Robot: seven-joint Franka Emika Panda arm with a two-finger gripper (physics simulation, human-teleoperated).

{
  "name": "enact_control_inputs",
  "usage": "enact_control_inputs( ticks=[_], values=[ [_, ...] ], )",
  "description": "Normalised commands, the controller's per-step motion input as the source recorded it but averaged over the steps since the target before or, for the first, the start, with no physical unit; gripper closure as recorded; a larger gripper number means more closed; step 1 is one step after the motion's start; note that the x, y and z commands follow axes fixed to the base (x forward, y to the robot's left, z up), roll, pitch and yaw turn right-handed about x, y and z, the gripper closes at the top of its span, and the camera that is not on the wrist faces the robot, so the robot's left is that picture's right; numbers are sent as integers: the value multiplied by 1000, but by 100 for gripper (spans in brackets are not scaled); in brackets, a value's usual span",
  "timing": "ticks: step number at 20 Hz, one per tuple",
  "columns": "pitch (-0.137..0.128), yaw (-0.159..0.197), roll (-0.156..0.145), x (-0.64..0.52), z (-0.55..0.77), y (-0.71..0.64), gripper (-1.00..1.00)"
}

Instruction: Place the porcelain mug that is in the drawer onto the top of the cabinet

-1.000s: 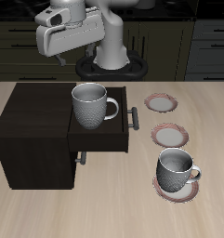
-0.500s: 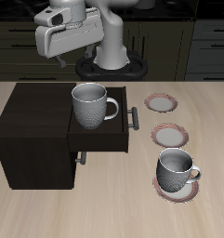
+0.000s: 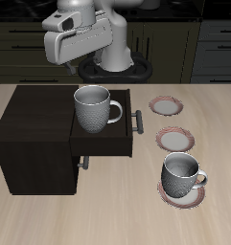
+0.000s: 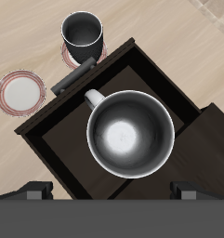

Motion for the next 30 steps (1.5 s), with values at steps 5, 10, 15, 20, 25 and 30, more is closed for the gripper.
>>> enact_control_inputs(
  ticks=[5, 10, 15, 20, 25, 30],
  values=[
    [11, 6, 23, 42, -86, 214, -100],
    [42, 2, 18, 37, -236, 219, -100],
    [38, 9, 17, 60, -272, 158, -100],
    [43, -4, 3, 5, -353, -27, -100],
    [66, -13, -20, -27, -452, -78, -100],
    [51, -27, 11, -27, -244, -64, -100]
  ],
)
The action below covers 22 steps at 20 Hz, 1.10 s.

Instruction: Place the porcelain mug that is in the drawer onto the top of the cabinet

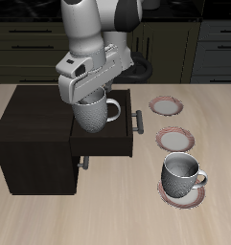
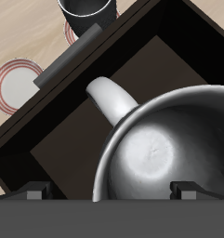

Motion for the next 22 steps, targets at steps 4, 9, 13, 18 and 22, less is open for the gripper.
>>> enact_control_inputs(
  ticks=[4, 9, 13, 18, 22],
  values=[
    [30, 12, 8, -56, -129, 3, 100],
    [-28, -25, -17, -59, 115, -37, 100],
    [-51, -10, -6, -35, 181, 16, 100],
    [-50, 0, -9, -37, 234, 26, 100],
    [-76, 5, 1, -172, 549, 109, 100]
  ],
)
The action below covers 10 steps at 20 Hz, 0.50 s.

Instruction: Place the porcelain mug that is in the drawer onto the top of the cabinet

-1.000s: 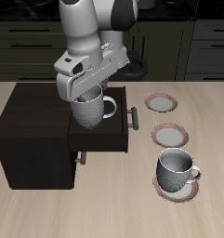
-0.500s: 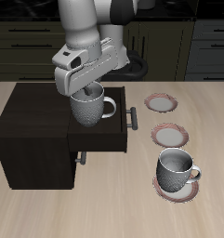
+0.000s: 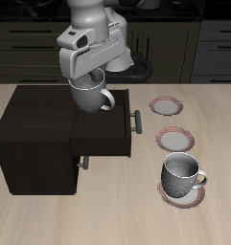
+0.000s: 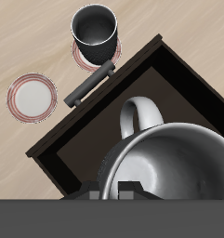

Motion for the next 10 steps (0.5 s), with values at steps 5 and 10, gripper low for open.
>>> enact_control_inputs(
  ticks=[5, 10],
  values=[
    [-58, -18, -4, -131, 473, -1, 100],
    [-58, -85, -49, -129, 398, -268, 100]
  ],
)
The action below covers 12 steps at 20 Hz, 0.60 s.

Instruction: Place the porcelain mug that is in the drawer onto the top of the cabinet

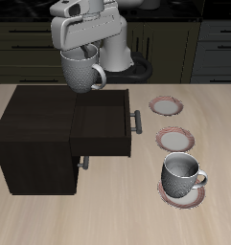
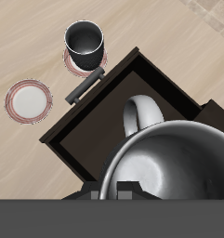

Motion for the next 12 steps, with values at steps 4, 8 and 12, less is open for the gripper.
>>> enact_control_inputs(
  ticks=[4, 8, 12],
  values=[
    [-29, -200, -99, -38, 333, -409, 100],
    [23, -258, -148, 29, 133, -620, 100],
    [1, -25, -48, -15, -3, -391, 100]
  ],
)
